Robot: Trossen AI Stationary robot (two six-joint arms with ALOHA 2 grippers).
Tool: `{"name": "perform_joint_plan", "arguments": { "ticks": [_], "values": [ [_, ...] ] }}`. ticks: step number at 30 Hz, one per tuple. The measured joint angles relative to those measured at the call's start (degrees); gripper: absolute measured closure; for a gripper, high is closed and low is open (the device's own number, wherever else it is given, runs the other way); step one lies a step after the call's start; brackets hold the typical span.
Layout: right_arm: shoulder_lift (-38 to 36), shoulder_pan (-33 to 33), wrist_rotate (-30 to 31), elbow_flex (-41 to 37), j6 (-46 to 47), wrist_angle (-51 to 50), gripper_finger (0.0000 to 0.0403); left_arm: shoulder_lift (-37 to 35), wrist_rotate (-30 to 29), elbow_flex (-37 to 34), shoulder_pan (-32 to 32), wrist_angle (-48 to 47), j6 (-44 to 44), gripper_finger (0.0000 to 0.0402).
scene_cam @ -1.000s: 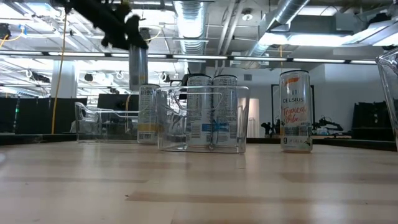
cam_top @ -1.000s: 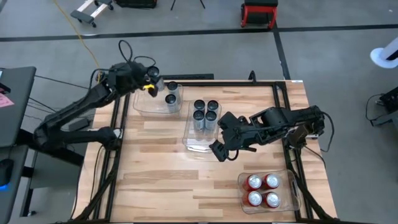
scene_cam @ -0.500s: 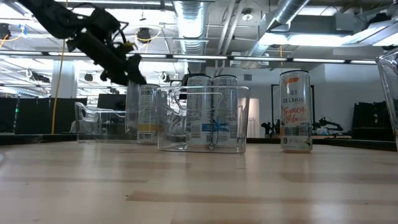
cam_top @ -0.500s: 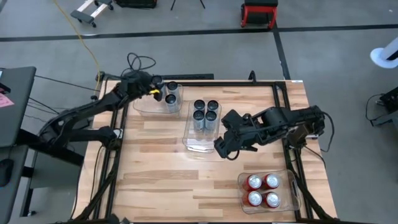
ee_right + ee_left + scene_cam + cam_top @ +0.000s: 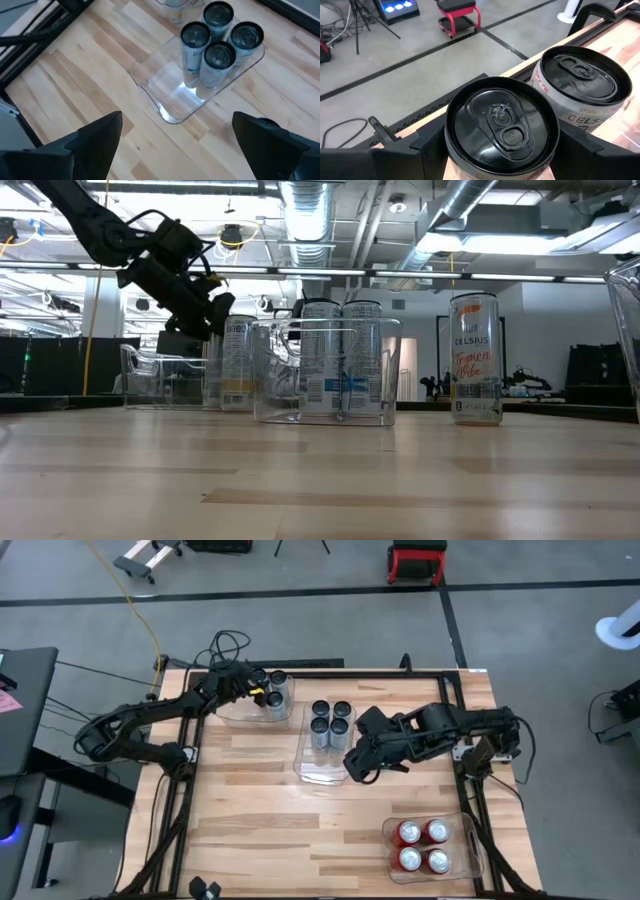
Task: Sort soda cans
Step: Put the white yellow soda can into the top transparent bin
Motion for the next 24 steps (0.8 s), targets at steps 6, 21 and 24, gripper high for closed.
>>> {"name": "perform_joint_plan", "arguments": {
  "ticks": [6,21,24],
  "values": [
    [0.0,-0.6,-0.1,0.0,-0.9,-0.6,0.0007,0.4,-0.1,0.0,0.0,0.5,-0.9,0.0113],
    [0.0,-5.0,2.4,0.0,-10.8,-0.6,0.0014,-8.5,-0.8,2.1,0.0,-8.4,1.7,0.0012],
    [0.0,-7.5,1.7,-0.3,-13.0,-0.5,0.0026,-13.8,-2.2,3.4,0.0,-13.2,3.2,0.0011]
  ]
}}
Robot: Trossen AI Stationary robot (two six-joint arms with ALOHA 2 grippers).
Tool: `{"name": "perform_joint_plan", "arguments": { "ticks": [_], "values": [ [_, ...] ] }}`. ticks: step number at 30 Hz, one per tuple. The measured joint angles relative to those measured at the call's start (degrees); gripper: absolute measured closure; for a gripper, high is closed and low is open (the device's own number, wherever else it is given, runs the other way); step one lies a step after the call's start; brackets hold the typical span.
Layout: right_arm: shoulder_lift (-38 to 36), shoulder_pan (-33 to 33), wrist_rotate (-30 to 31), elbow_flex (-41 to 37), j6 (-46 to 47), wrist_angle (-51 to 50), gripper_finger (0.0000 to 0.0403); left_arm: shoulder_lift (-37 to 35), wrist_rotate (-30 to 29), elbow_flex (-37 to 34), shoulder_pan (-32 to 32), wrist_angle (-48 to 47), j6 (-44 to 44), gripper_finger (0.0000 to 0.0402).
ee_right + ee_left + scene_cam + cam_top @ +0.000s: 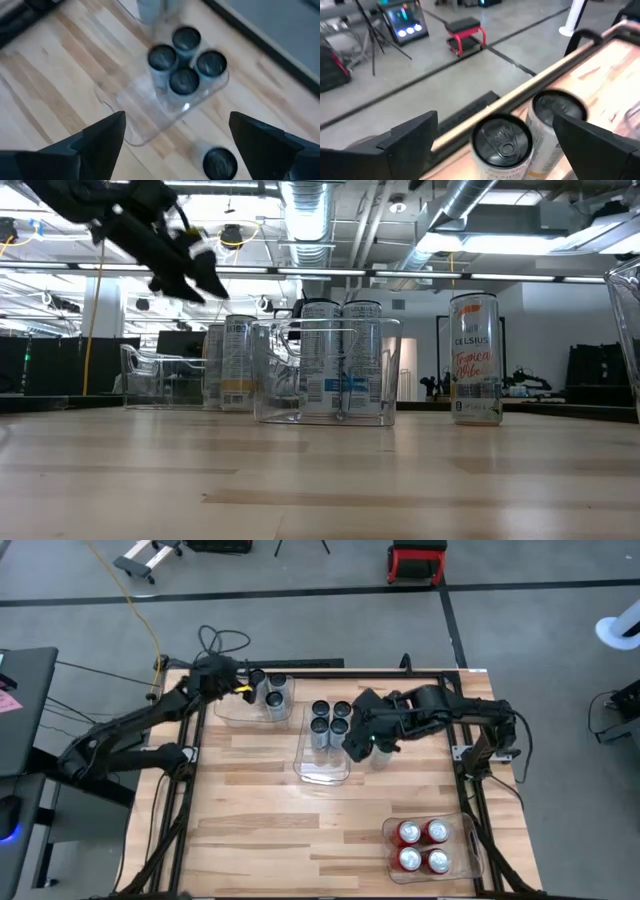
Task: Sort soda cans
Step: Put the white yellow soda can into the top transparent bin
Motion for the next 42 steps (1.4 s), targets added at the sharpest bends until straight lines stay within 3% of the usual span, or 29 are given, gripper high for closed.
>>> {"name": "perform_joint_plan", "arguments": {
  "ticks": [3,9,14,22,27,32,42],
  "values": [
    [-0.2,-3.4,-3.6,-3.0,-1.4,0.0,0.0037,-6.1,-0.4,1.5,0.0,-4.4,0.1,0.0011],
    [-1.8,-8.8,-10.4,-16.6,-6.0,-0.1,0.0042,-17.5,1.6,3.6,-0.4,-11.2,-5.7,0.0011],
    [-5.2,-10.1,-11.6,-26.7,-6.6,-0.1,0.0042,-23.6,5.0,3.7,-2.7,-15.1,-11.0,0.0011],
    [-13.3,-12.3,-12.2,-37.7,-4.9,3.2,0.0042,-24.9,5.0,3.7,-7.8,-18.1,-12.6,0.0010],
    [-17.8,-13.8,-19.5,-41.9,-6.6,11.7,0.0019,-24.5,5.0,3.7,-9.5,-17.7,-14.6,0.0010],
    [-17.4,-15.7,-22.9,-44.7,-8.3,9.9,0.0008,-24.5,5.0,3.7,-11.3,-17.7,-15.8,0.0010],
    [-17.3,-15.8,-26.8,-53.9,-8.1,19.8,0.0003,-25.2,5.7,3.7,-17.0,-18.0,-18.3,0.0010]
  ]
}}
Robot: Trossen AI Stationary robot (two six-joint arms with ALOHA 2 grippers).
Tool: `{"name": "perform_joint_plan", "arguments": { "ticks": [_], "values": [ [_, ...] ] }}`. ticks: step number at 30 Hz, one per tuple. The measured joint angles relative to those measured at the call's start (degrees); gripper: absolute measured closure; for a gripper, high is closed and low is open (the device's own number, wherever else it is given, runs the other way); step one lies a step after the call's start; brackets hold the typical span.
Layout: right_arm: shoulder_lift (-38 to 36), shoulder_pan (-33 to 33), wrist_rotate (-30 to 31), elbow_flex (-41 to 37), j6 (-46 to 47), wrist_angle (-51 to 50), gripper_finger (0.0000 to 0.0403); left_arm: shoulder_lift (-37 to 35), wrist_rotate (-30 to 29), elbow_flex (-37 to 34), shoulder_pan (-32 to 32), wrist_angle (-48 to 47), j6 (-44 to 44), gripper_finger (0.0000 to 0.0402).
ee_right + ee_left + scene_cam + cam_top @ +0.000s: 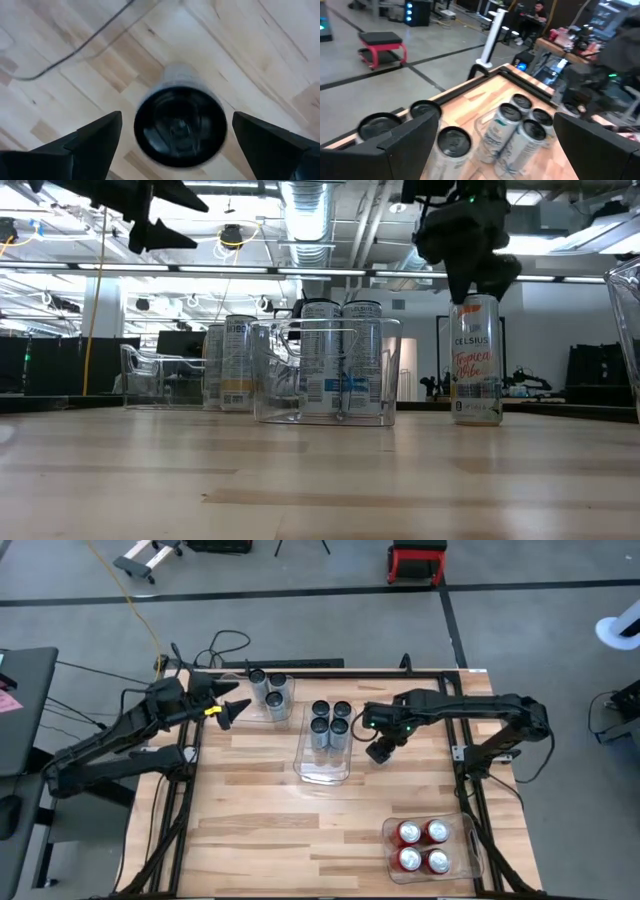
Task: Sort soda cans
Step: Put the white yellow soda can into the top transparent bin
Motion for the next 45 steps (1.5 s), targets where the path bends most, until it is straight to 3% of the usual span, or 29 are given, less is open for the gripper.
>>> {"name": "perform_joint_plan", "arguments": {
  "ticks": [9,18,25,38,45],
  "values": [
    [0.0,0.3,-0.2,-2.8,1.8,4.4,0.0017,-0.2,-1.0,0.0,-2.6,0.1,-2.3,0.0010],
    [-0.2,0.3,-0.4,-3.7,3.4,4.2,0.0172,-0.2,-1.4,0.8,-6.0,1.8,-2.4,0.0026],
    [-0.1,4.9,-0.8,-3.2,8.4,4.8,0.0172,0.2,-1.6,3.5,-9.5,1.5,-1.4,0.0054],
    [1.2,22.6,-1.8,-2.1,25.7,16.6,0.0172,0.2,-5.9,5.9,-15.8,1.7,-0.1,0.0078],
    [9.1,27.6,-2.1,4.2,27.2,19.8,0.0172,1.4,-6.1,5.9,-19.0,2.2,-1.5,0.0080]
  ]
}}
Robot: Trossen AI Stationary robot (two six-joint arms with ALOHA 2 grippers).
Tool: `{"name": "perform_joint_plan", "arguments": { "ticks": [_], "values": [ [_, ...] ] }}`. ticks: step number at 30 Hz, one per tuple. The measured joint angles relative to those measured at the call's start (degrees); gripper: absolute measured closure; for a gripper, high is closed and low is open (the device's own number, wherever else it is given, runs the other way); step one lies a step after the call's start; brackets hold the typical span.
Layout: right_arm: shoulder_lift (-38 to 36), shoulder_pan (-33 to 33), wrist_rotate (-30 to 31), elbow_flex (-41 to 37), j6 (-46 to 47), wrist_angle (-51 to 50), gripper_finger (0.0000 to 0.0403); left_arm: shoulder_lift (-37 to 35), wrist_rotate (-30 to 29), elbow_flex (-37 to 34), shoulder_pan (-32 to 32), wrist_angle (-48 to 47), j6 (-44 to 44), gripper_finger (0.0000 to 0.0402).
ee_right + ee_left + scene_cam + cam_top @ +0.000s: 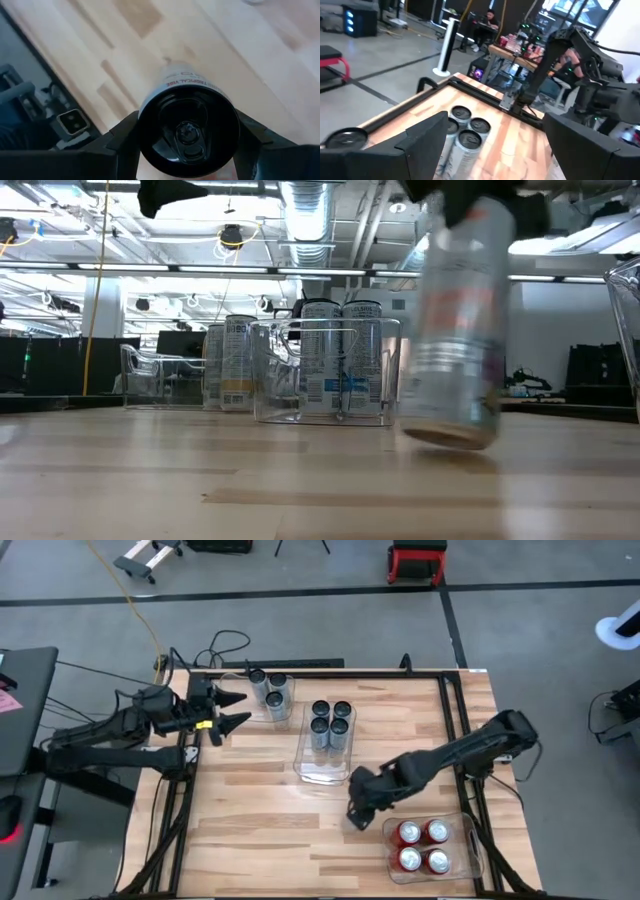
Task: Sort soda cans
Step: Put the white yellow soda can into the top transparent bin
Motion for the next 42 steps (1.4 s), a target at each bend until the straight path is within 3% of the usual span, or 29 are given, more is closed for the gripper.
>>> {"name": "perform_joint_plan", "arguments": {
  "ticks": [9,22,32,42],
  "values": [
    [15.3,-0.2,-2.1,21.1,-12.2,-4.8,0.0172,3.2,-1.4,0.0,-5.4,-0.1,-1.7,0.0080],
    [31.0,-4.6,-1.1,45.8,-28.9,-24.4,0.0172,3.9,-3.7,0.0,-13.1,-7.3,-7.0,0.0080],
    [35.1,-5.1,2.5,52.8,-39.1,-26.3,0.0172,8.6,-4.0,0.0,-16.6,-10.1,-9.3,0.0080],
    [35.1,-5.2,6.0,52.8,-39.3,-32.6,0.0167,15.6,-4.2,0.0,-20.4,-4.0,-9.3,0.0080]
  ]
}}
